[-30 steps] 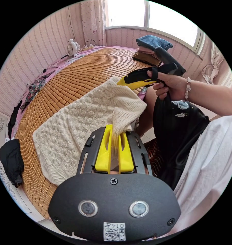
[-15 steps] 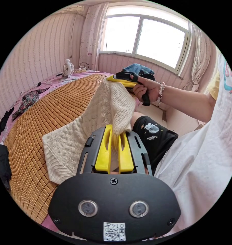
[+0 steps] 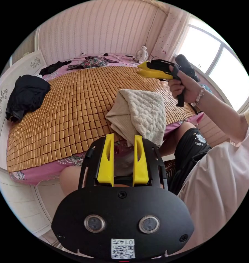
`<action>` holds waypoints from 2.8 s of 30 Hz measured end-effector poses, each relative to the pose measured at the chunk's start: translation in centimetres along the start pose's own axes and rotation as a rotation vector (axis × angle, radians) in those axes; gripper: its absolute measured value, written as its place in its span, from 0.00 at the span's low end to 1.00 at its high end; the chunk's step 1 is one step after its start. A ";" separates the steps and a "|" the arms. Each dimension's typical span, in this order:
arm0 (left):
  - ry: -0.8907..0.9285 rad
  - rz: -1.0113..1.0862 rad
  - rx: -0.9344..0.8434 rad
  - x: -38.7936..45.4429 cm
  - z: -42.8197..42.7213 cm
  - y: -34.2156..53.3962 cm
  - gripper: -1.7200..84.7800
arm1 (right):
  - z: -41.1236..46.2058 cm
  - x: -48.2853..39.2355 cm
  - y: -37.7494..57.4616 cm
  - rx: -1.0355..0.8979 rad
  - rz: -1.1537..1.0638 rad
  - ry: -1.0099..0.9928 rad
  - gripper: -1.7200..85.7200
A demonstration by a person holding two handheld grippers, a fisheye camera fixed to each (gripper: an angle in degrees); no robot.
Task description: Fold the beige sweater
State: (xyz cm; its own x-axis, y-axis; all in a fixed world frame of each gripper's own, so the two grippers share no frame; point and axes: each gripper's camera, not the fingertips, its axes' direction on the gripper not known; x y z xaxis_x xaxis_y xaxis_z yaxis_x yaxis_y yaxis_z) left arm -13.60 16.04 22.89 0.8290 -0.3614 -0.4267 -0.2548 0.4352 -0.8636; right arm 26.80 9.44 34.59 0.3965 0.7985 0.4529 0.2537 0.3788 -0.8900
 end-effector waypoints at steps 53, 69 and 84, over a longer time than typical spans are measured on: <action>0.628 0.180 -0.232 15.7 19.3 -22.9 0.15 | -22.3 -4.5 19.1 0.182 0.115 0.182 0.12; 0.828 0.481 -0.143 58.5 24.0 -41.8 0.17 | -57.3 -11.0 11.5 0.095 0.119 1.047 0.14; 0.548 0.676 -0.149 62.2 32.4 -43.0 0.09 | -52.8 -1.1 14.6 0.282 0.293 1.325 0.16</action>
State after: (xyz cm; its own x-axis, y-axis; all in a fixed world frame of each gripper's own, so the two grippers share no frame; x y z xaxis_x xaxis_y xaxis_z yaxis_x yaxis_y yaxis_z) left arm 65.06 1.57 42.16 0.1317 -0.4269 -0.8947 -0.6983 0.6006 -0.3894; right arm 76.67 -10.63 23.89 0.9773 -0.1111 -0.1806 -0.1056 0.4834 -0.8690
